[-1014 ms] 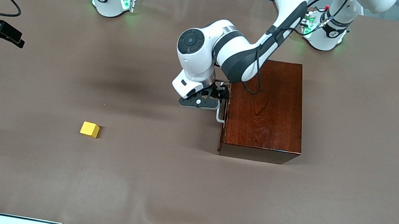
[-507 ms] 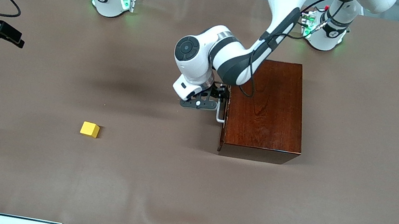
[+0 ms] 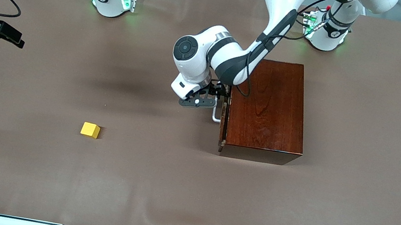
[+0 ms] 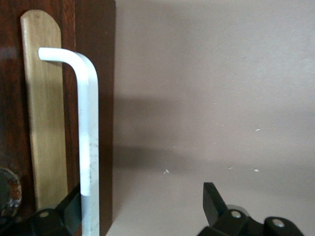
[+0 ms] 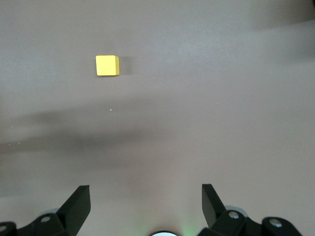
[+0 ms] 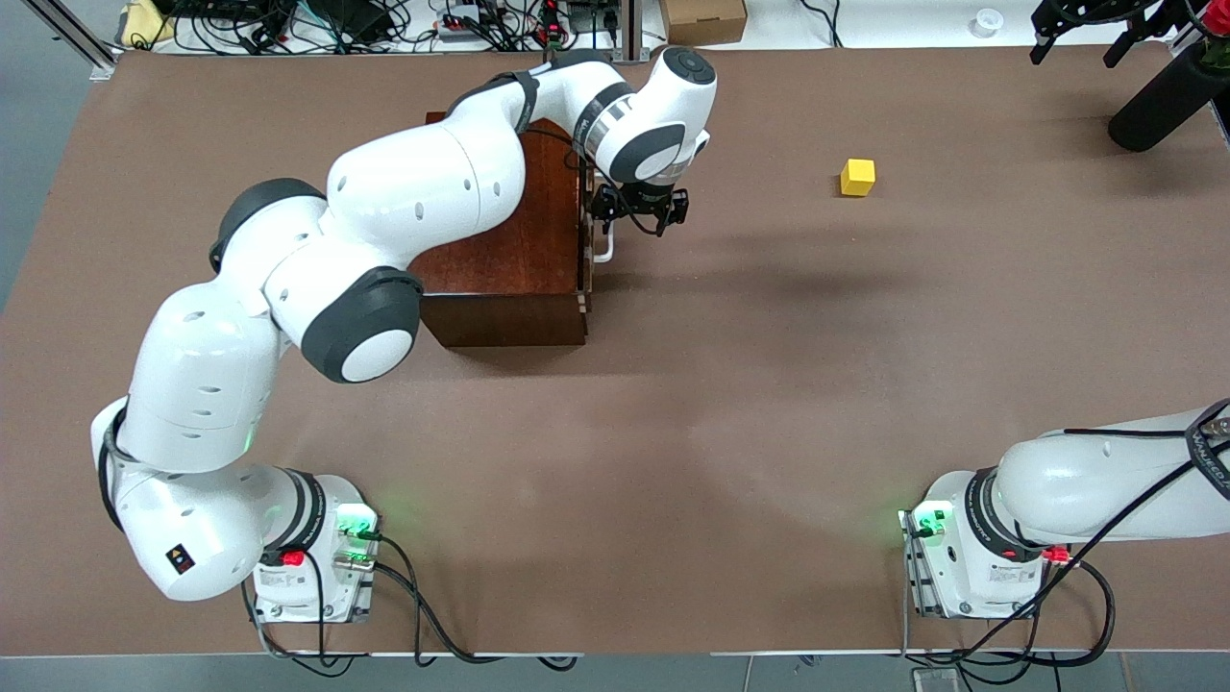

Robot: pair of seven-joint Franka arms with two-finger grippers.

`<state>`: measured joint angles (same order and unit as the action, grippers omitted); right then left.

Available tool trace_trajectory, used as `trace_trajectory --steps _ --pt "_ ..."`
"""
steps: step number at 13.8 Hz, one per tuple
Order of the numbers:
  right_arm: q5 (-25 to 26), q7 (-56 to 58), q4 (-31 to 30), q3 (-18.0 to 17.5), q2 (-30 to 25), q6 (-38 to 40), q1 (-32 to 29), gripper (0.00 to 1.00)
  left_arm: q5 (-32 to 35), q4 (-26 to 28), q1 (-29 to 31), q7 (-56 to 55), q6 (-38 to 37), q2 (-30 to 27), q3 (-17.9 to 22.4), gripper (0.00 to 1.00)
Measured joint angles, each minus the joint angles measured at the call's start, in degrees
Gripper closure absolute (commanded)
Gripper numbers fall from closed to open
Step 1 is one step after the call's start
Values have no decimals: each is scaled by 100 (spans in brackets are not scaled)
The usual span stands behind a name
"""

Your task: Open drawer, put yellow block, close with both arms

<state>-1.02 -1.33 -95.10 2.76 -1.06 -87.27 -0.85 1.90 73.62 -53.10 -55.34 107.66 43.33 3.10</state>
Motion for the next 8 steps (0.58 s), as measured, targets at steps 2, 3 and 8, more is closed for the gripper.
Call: trace_trajectory --steps 2,3,8 --pt "0 0 0 0 0 0 0 0 -13 3 -7 -36 168 3 -15 0" --pt "0 0 0 0 0 0 0 0 -13 8 -9 -41 191 3 -15 0" --pt "0 0 0 0 0 0 0 0 -13 53 -14 -39 303 -6 -4 0"
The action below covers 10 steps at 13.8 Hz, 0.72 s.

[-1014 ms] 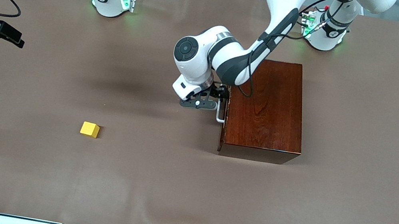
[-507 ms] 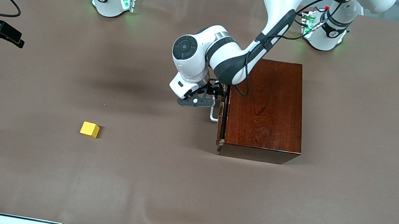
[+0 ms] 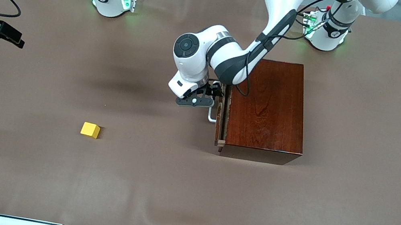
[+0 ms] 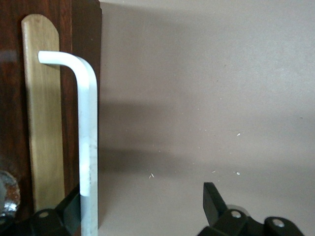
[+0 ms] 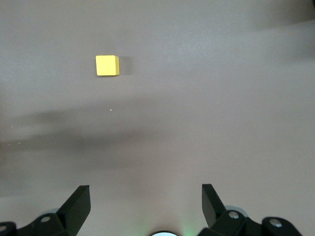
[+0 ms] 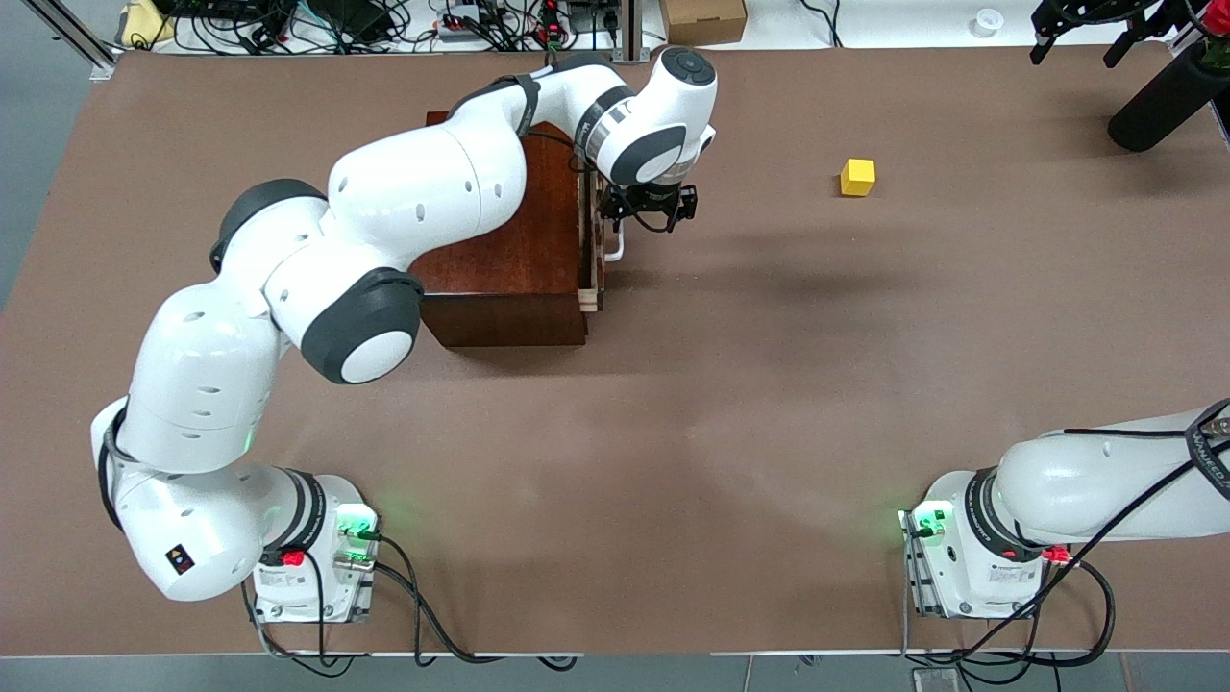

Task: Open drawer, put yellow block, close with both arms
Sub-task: 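Pull the drawer open by its handle with the left gripper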

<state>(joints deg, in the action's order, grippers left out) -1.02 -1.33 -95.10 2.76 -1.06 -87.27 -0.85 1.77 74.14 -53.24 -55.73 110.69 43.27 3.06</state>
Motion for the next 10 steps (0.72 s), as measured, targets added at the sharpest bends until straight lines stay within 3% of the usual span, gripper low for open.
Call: trace_trajectory --steps 4,7,10 --pt "0 0 0 0 0 0 0 0 0 58 -6 312 97 -23 16 0" --pt "0 0 0 0 0 0 0 0 -1 53 -30 396 914 27 -24 0" --pt "0 0 -3 0 0 0 0 0 -2 14 -94 114 1146 69 -45 0"
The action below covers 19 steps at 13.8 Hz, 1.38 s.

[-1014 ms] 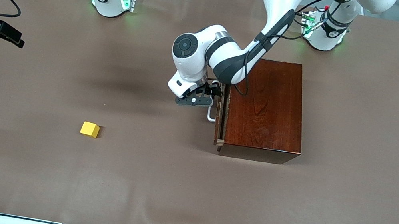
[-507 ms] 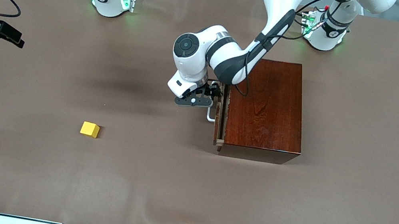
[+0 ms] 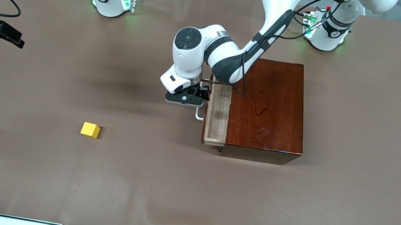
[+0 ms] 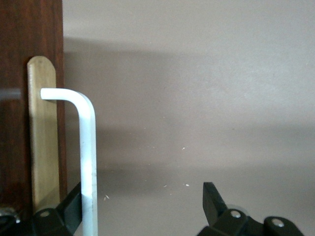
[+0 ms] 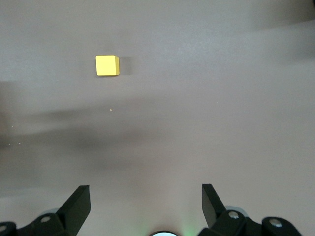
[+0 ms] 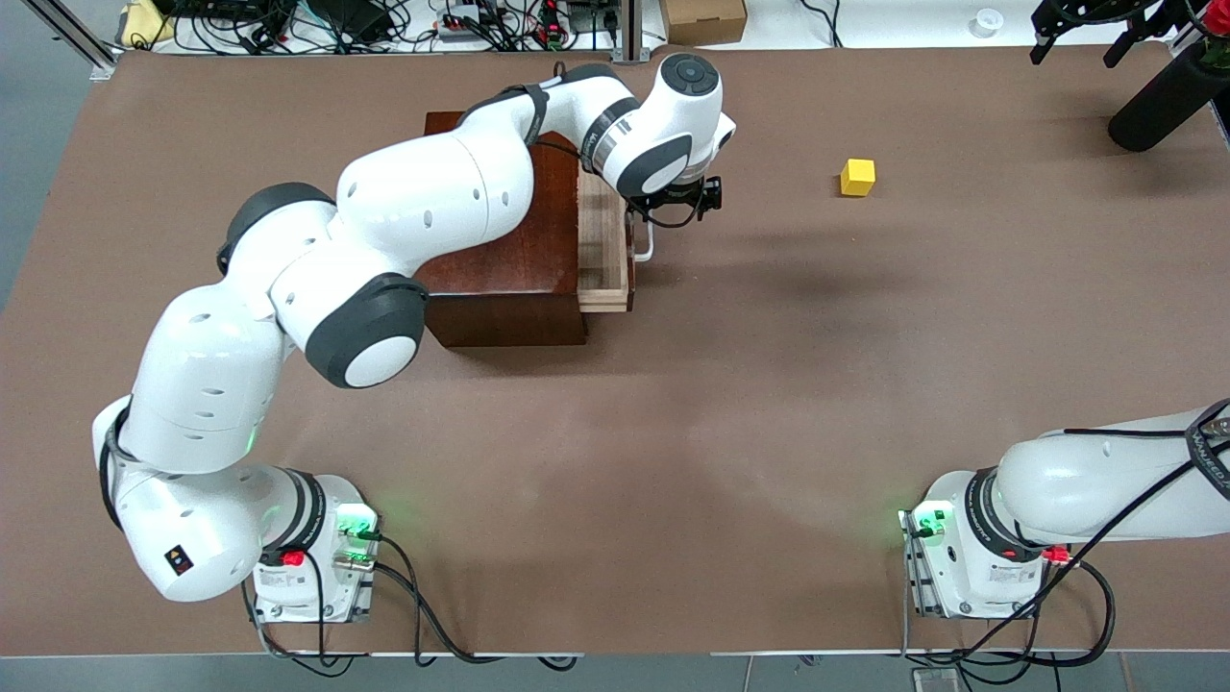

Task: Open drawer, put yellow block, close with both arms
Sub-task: 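Pull the drawer open by its handle with the left gripper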

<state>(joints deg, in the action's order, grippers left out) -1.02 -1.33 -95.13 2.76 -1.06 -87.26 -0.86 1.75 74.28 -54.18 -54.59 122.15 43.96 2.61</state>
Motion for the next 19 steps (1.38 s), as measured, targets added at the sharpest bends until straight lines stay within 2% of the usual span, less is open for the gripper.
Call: trace_trajectory --steps 11,19 --pt "0 0 -35 0 0 0 0 0 0 -22 -55 -293 370 5 -86 0" --pt "0 0 -37 2 0 0 -1 0 -1 -278 -82 -599 587 -37 -150 0"
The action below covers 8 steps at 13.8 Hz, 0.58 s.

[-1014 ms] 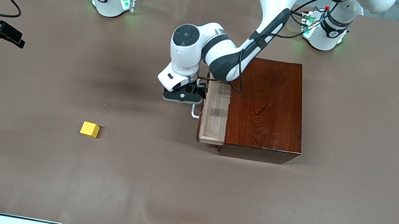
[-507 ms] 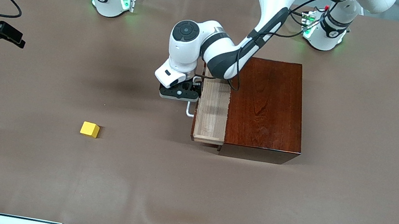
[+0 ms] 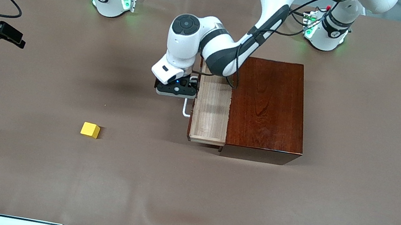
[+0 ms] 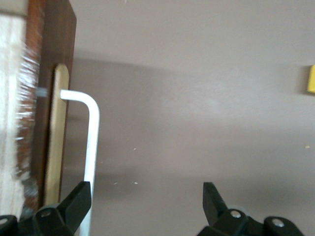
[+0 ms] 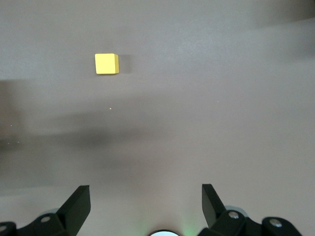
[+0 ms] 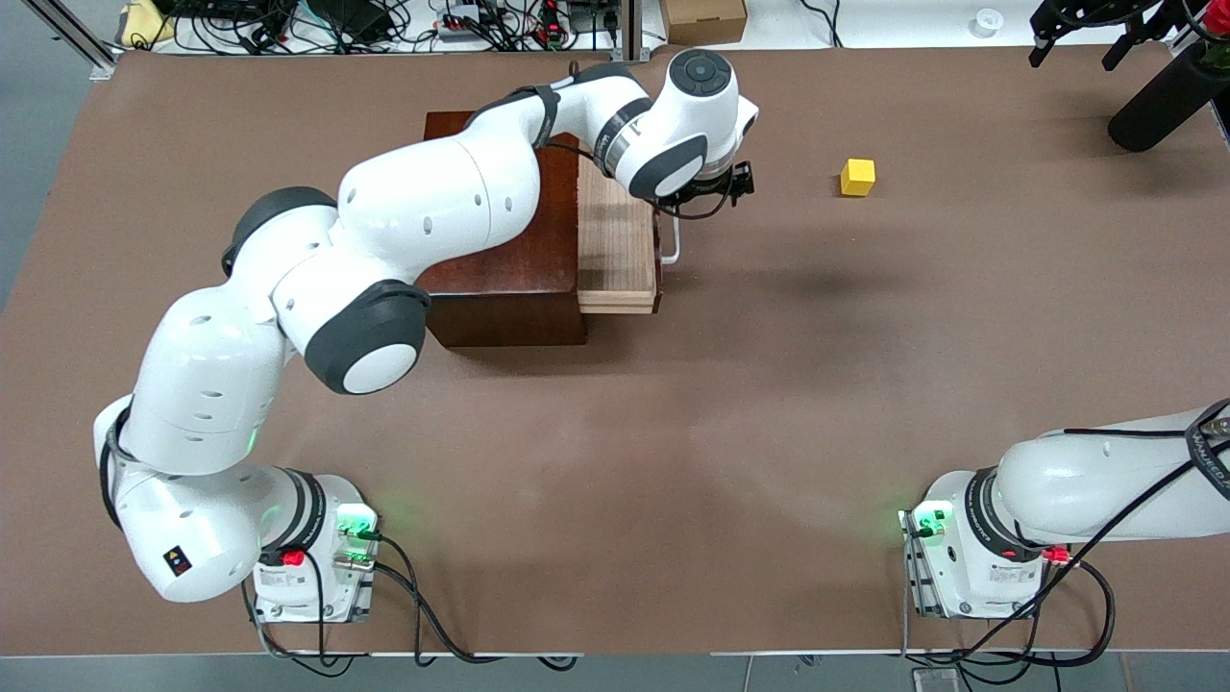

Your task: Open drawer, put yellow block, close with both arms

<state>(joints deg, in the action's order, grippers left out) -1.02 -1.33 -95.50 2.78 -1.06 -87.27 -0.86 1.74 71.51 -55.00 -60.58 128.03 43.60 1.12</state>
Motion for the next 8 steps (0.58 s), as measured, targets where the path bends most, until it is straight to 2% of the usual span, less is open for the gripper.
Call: trace_trajectory --steps 4,8 --pt "0 0 -1 0 0 0 0 0 0 -109 19 -21 -3 -388 151 0" --pt "0 1 -2 -32 1 -111 3 0 0 -106 303 -40 -216 -763 617 0"
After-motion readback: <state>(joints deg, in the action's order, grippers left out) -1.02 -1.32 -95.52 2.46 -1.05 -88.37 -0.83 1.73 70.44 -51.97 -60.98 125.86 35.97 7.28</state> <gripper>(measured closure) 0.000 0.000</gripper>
